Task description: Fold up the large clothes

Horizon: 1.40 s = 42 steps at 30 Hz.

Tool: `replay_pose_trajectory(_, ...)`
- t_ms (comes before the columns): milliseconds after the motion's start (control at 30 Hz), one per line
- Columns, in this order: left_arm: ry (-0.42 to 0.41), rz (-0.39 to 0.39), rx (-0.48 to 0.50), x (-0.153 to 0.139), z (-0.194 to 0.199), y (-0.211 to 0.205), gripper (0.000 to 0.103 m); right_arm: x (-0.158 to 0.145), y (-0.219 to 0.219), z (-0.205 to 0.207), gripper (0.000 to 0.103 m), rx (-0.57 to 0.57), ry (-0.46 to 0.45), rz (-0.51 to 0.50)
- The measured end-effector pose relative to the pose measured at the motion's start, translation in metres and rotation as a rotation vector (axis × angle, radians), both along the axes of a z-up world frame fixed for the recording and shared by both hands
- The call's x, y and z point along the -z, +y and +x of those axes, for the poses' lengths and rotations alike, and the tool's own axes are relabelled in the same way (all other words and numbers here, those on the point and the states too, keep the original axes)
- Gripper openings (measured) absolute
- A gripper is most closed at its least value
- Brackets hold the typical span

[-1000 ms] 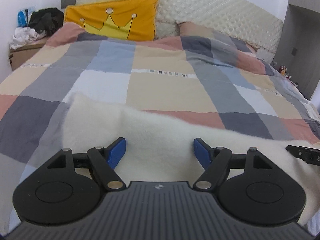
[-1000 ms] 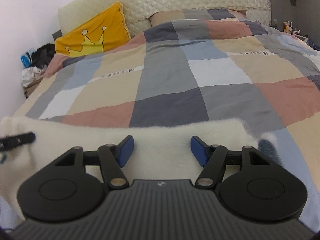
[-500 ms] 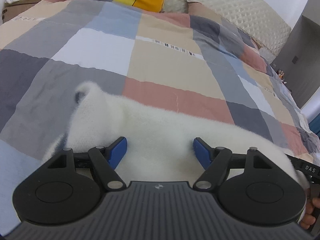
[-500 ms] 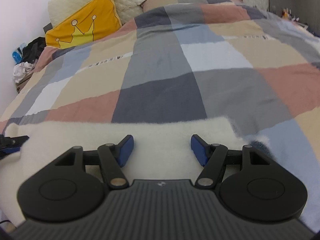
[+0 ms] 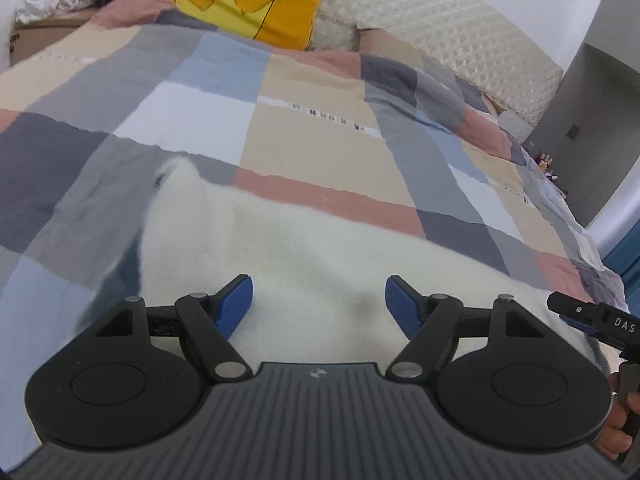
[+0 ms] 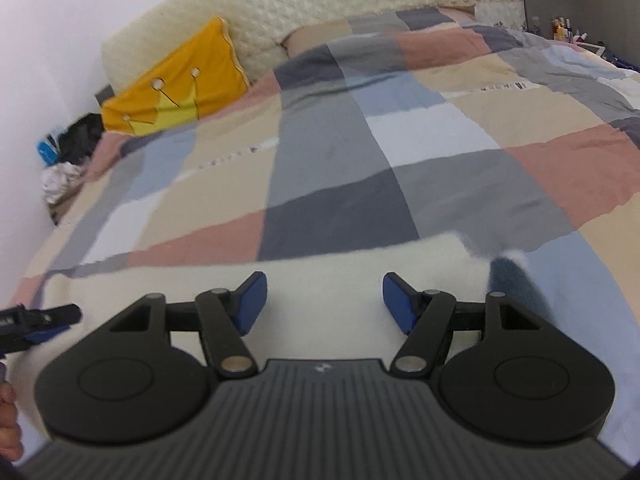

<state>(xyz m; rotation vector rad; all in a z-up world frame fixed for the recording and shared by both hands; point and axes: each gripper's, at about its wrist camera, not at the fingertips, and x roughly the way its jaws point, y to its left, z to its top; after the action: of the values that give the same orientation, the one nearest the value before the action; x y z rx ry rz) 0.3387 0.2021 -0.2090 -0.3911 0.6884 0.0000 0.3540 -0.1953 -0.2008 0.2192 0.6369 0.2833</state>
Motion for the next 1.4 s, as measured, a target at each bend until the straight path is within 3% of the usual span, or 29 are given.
replay_pose_trajectory(167, -0.04, -0.025, -0.011, -0.013, -0.03, -0.014, 0.078, -0.013, 0.001, -0.029, 0.067, -0.025, -0.034, -0.004)
replay_pose_trajectory(500, -0.077, 0.062, 0.045, -0.032, -0.083, -0.06, 0.078, -0.03, 0.007, -0.076, 0.067, -0.067, -0.07, 0.011)
replay_pose_trajectory(667, -0.046, 0.015, 0.042, -0.022, -0.109, -0.07, 0.079, -0.022, 0.005, -0.099, 0.07, -0.059, -0.032, 0.061)
replay_pose_trajectory(800, 0.004, -0.086, 0.034, -0.005, -0.125, -0.071, 0.079, -0.011, 0.005, -0.108, 0.071, -0.054, 0.036, 0.146)
replay_pose_trajectory(867, 0.017, -0.156, 0.024, 0.002, -0.13, -0.068, 0.08, -0.007, 0.004, -0.109, 0.075, -0.044, 0.073, 0.209)
replay_pose_trajectory(967, 0.044, -0.249, -0.002, 0.011, -0.13, -0.063, 0.084, 0.003, 0.004, -0.107, 0.083, -0.06, 0.14, 0.343)
replay_pose_trajectory(1133, 0.079, -0.34, -0.041, 0.026, -0.129, -0.055, 0.085, 0.031, 0.014, -0.102, 0.084, -0.086, 0.299, 0.54)
replay_pose_trajectory(1233, 0.092, -0.464, -0.092, 0.038, -0.129, -0.041, 0.087, 0.05, 0.019, -0.096, 0.084, -0.076, 0.386, 0.613)
replay_pose_trajectory(1400, 0.1, -0.687, -0.204, 0.062, -0.129, -0.011, 0.088, 0.072, 0.018, -0.083, 0.086, 0.0, 0.433, 0.68)
